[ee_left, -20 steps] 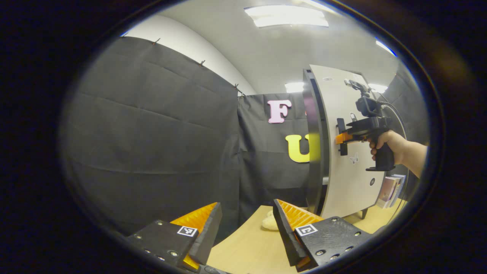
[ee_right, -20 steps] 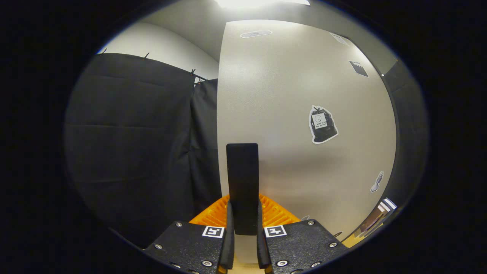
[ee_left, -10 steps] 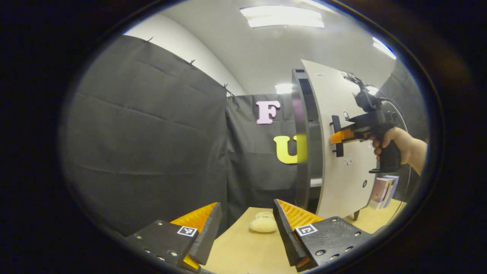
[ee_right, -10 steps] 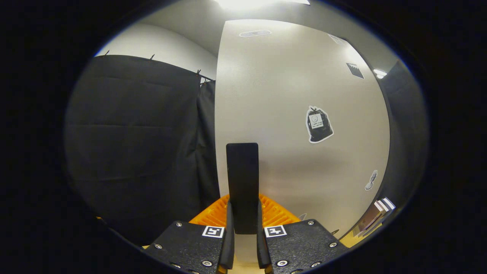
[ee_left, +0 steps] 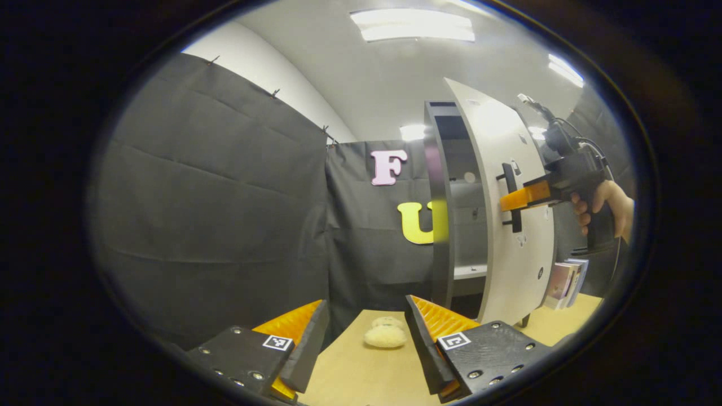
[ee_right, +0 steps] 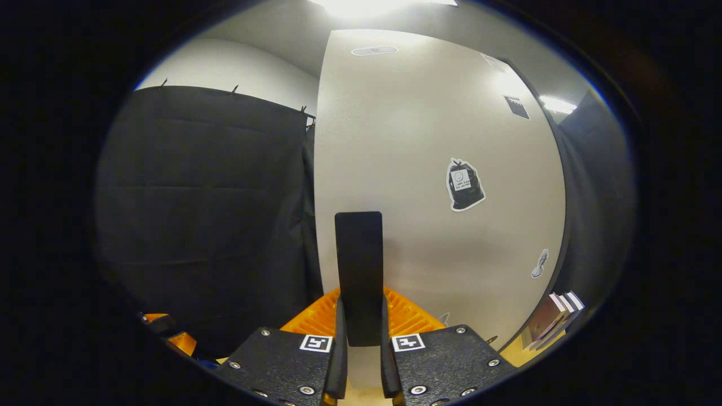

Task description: Open the cabinet door with the right hand, grasp the bottle in the cabinet with the left hand and place it on the coaster, then close the cabinet door with the right hand.

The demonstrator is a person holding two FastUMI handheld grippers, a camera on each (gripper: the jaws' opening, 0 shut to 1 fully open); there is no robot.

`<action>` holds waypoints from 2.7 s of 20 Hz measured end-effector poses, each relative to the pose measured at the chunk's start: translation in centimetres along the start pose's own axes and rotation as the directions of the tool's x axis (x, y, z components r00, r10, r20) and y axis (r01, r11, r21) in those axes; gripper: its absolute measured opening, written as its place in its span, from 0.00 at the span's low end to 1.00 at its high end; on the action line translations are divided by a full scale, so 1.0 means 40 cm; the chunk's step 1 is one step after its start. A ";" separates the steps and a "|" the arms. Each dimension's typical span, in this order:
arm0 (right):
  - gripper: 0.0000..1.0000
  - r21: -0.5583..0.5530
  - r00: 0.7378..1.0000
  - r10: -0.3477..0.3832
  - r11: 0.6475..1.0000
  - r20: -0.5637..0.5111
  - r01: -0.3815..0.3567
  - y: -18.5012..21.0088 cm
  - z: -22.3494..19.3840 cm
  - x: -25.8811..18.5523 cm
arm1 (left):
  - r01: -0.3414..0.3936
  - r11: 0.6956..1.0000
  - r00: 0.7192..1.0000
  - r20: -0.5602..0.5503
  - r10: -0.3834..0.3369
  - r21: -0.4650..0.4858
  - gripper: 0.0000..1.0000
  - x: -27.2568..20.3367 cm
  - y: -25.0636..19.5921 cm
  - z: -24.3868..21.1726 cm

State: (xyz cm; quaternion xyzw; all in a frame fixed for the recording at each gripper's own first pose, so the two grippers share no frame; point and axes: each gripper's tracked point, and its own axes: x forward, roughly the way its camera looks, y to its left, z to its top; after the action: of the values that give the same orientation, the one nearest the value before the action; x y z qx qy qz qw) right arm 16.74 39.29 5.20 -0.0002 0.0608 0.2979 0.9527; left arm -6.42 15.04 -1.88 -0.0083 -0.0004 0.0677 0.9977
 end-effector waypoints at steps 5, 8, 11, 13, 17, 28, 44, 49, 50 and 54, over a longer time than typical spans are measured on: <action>0.24 0.002 1.000 0.017 1.000 -0.005 -0.017 -0.005 -0.003 -0.018 | 0.033 0.999 0.999 0.013 -0.033 0.003 0.78 0.010 -0.028 0.017; 0.24 0.001 1.000 0.025 1.000 -0.007 -0.024 -0.004 -0.001 -0.056 | 0.058 0.998 0.998 0.016 -0.058 0.001 0.77 0.015 -0.054 0.019; 0.24 0.006 0.999 0.042 0.999 -0.005 -0.042 -0.017 -0.005 -0.087 | 0.072 0.997 0.997 0.021 -0.072 0.004 0.78 0.016 -0.086 0.025; 0.24 0.011 0.998 0.060 0.998 -0.001 -0.060 -0.026 -0.006 -0.101 | 0.082 0.997 0.996 0.020 -0.082 0.000 0.78 0.014 -0.116 0.026; 0.24 0.011 0.997 0.081 0.997 -0.002 -0.081 -0.042 -0.009 -0.151 | 0.079 0.997 0.997 0.011 -0.079 0.002 0.78 -0.005 -0.161 0.029; 0.24 0.010 0.999 0.055 0.998 -0.002 -0.055 -0.126 -0.012 -0.289 | 0.116 0.993 0.993 0.025 -0.116 0.021 0.78 -0.090 -0.291 0.072; 0.23 0.030 0.999 -0.047 0.998 0.001 0.047 -0.269 -0.021 -0.423 | 0.154 0.987 0.988 0.028 -0.155 0.037 0.78 -0.159 -0.418 0.115; 0.20 0.042 0.997 -0.078 0.996 -0.006 0.078 -0.320 -0.037 -0.457 | 0.164 0.986 0.986 0.020 -0.164 0.035 0.78 -0.165 -0.465 0.115; 0.20 0.044 0.997 -0.080 0.996 -0.018 0.080 -0.328 -0.047 -0.467 | 0.165 0.986 0.986 0.019 -0.166 0.035 0.78 -0.171 -0.476 0.114; 0.20 0.059 0.995 -0.098 0.993 -0.026 0.099 -0.366 -0.062 -0.485 | 0.170 0.985 0.985 0.015 -0.170 0.040 0.78 -0.183 -0.515 0.113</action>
State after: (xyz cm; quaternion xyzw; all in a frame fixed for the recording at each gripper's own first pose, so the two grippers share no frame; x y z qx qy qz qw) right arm 8.94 16.13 4.46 0.0220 0.0805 0.2485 0.9650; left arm -10.91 -6.30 2.98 0.0117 -0.0090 -0.0175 0.9997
